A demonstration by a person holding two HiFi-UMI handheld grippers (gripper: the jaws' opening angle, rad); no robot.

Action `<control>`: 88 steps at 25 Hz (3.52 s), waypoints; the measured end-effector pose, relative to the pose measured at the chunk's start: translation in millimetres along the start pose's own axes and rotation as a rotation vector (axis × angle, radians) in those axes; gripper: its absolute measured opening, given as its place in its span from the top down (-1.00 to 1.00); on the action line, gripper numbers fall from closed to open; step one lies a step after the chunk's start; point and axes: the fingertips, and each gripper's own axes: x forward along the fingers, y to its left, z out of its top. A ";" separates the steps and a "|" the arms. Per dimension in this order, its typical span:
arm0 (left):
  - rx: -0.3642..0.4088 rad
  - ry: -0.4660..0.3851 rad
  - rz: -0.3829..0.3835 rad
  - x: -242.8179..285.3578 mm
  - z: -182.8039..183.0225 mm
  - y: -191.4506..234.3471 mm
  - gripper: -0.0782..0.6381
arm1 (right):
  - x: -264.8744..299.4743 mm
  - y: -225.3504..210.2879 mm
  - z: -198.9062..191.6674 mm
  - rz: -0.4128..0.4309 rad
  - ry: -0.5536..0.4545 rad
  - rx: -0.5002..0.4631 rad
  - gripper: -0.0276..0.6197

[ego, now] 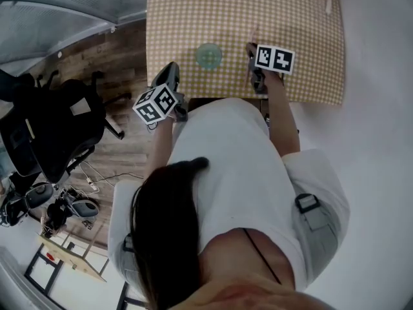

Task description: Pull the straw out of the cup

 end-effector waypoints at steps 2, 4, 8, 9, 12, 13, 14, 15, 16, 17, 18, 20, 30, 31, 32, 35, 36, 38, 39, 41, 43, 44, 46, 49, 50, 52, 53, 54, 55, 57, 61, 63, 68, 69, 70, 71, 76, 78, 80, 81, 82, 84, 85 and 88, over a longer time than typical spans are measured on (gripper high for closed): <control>-0.004 -0.005 0.009 -1.9 0.1 1.3 0.75 | 0.1 1.8 0.8 0.011 0.001 0.000 0.76; -0.007 -0.011 0.013 -3.4 0.6 0.5 0.75 | -1.2 2.3 1.6 0.020 -0.002 0.003 0.76; -0.018 -0.017 0.008 -3.7 -1.3 -0.7 0.75 | -0.4 7.1 3.4 0.055 -0.002 0.000 0.55; -0.022 -0.018 0.008 -4.0 -2.2 -0.4 0.76 | -0.8 8.6 3.7 0.063 -0.003 0.003 0.53; -0.019 -0.028 0.007 -6.5 -0.2 -1.7 0.75 | -4.9 13.1 4.1 0.087 -0.014 0.019 0.53; -0.014 -0.031 0.006 -7.5 0.8 -2.5 0.76 | -6.9 15.2 4.3 0.100 -0.018 0.022 0.53; -0.008 -0.032 0.004 -8.2 1.7 -3.4 0.75 | -9.2 17.2 5.0 0.111 -0.024 0.021 0.53; -0.004 -0.034 0.000 -8.6 2.7 -4.3 0.75 | -11.6 18.9 5.8 0.118 -0.032 0.017 0.53; 0.000 -0.036 -0.005 -8.6 4.2 -5.3 0.75 | -13.8 20.7 6.6 0.124 -0.039 0.010 0.53; 0.003 -0.039 -0.012 -8.5 6.3 -6.2 0.75 | -15.3 23.0 6.8 0.130 -0.042 0.003 0.53; 0.004 -0.044 -0.020 -8.4 8.8 -7.4 0.75 | -16.2 25.5 6.3 0.132 -0.043 -0.005 0.53; 0.006 -0.048 -0.034 -8.6 12.0 -9.9 0.75 | -18.7 28.5 4.5 0.116 -0.053 -0.030 0.53; 0.042 -0.042 -0.102 -10.7 18.5 -20.7 0.75 | -54.7 43.1 17.0 0.043 -0.243 -0.057 0.53; 0.047 -0.038 -0.109 -11.2 18.5 -20.6 0.75 | -57.3 46.8 15.2 0.047 -0.249 -0.054 0.53; 0.052 -0.034 -0.116 -11.7 18.7 -19.8 0.75 | -59.0 51.2 12.3 0.054 -0.253 -0.049 0.53; 0.066 -0.026 -0.132 -13.5 19.1 -16.5 0.75 | -62.2 62.1 -0.3 0.055 -0.276 -0.028 0.55; 0.069 -0.024 -0.139 -13.9 19.2 -16.6 0.76 | -63.7 62.6 -4.3 0.047 -0.292 -0.019 0.55; 0.078 -0.021 -0.155 -15.0 20.1 -17.3 0.75 | -67.5 62.9 -8.8 0.029 -0.332 -0.006 0.55; 0.085 -0.018 -0.163 -15.9 20.5 -17.1 0.75 | -70.2 64.5 -8.8 0.021 -0.354 -0.007 0.55; 0.103 -0.009 -0.179 -18.1 19.8 -16.4 0.75 | -76.0 68.6 -8.7 0.012 -0.389 -0.009 0.55; 0.120 -0.002 -0.193 -18.8 19.3 -16.7 0.75 | -83.2 70.8 -7.3 -0.008 -0.423 -0.014 0.55; 0.127 -0.001 -0.199 -18.8 19.6 -17.1 0.75 | -86.9 71.6 -6.5 -0.021 -0.441 -0.021 0.55; 0.135 -0.003 -0.208 -19.5 19.9 -17.7 0.75 | -93.4 72.2 -7.1 -0.050 -0.470 -0.035 0.55; 0.146 -0.006 -0.225 -23.1 19.5 -19.7 0.75 | -102.7 71.8 -12.0 -0.093 -0.513 -0.038 0.55; 0.148 -0.008 -0.231 -23.8 19.5 -20.6 0.75 | -104.8 71.8 -14.1 -0.105 -0.522 -0.038 0.56; 0.146 -0.015 -0.239 -23.2 19.3 -22.7 0.75 | -106.0 71.4 -18.9 -0.130 -0.522 -0.043 0.58; 0.148 -0.017 -0.243 -22.3 18.9 -24.3 0.75 | -105.5 71.5 -21.4 -0.140 -0.517 -0.045 0.60; 0.155 -0.017 -0.247 -21.5 18.2 -26.5 0.75 | -105.1 72.2 -23.5 -0.147 -0.513 -0.046 0.62; 0.169 -0.014 -0.251 -20.7 17.2 -29.5 0.75 | -105.3 73.5 -25.0 -0.152 -0.513 -0.049 0.64; 0.197 -0.008 -0.262 -19.8 15.0 -36.7 0.75 | -107.1 77.9 -26.4 -0.151 -0.523 -0.069 0.69; 0.200 -0.006 -0.276 -17.2 9.6 -44.1 0.75 | -104.4 91.3 -30.2 -0.098 -0.544 -0.126 0.74; 0.203 -0.005 -0.276 -17.4 7.8 -45.4 0.76 | -101.9 94.9 -33.6 -0.103 -0.543 -0.149 0.77; 0.263 -0.017 -0.255 -18.2 6.6 -47.4 0.75 | -95.2 97.6 -40.5 -0.114 -0.525 -0.166 0.78; 0.276 -0.021 -0.251 -18.0 7.2 -47.8 0.75 | -94.0 96.8 -41.2 -0.113 -0.523 -0.162 0.79; 0.285 -0.024 -0.250 -18.1 7.9 -48.1 0.75 | -93.3 95.6 -41.9 -0.115 -0.521 -0.160 0.79; 0.290 -0.027 -0.250 -18.6 8.4 -48.5 0.75 | -93.4 93.8 -43.0 -0.119 -0.519 -0.158 0.79; 0.294 -0.031 -0.255 -21.2 8.8 -49.5 0.75 | -98.8 85.8 -46.8 -0.156 -0.518 -0.161 0.81; 0.283 -0.031 -0.260 -22.3 8.8 -48.4 0.75 | -100.7 85.3 -47.7 -0.161 -0.519 -0.166 0.81; 0.267 -0.033 -0.261 -22.5 9.5 -46.1 0.75 | -102.4 83.3 -48.5 -0.165 -0.524 -0.159 0.81; 0.263 -0.033 -0.261 -22.2 9.9 -45.4 0.75 | -102.9 82.3 -48.7 -0.166 -0.526 -0.155 0.81; 0.264 -0.032 -0.262 -21.9 10.2 -45.5 0.75 | -103.3 81.7 -48.6 -0.168 -0.527 -0.153 0.81; 0.274 -0.029 -0.268 -21.6 10.2 -47.4 0.75 | -103.6 82.1 -48.2 -0.174 -0.529 -0.153 0.81; 0.281 -0.027 -0.272 -21.5 10.0 -48.3 0.75 | -103.5 82.7 -48.1 -0.181 -0.529 -0.157 0.81; 0.289 -0.027 -0.291 -21.2 10.0 -50.4 0.75 | -101.7 86.9 -47.9 -0.193 -0.527 -0.187 0.81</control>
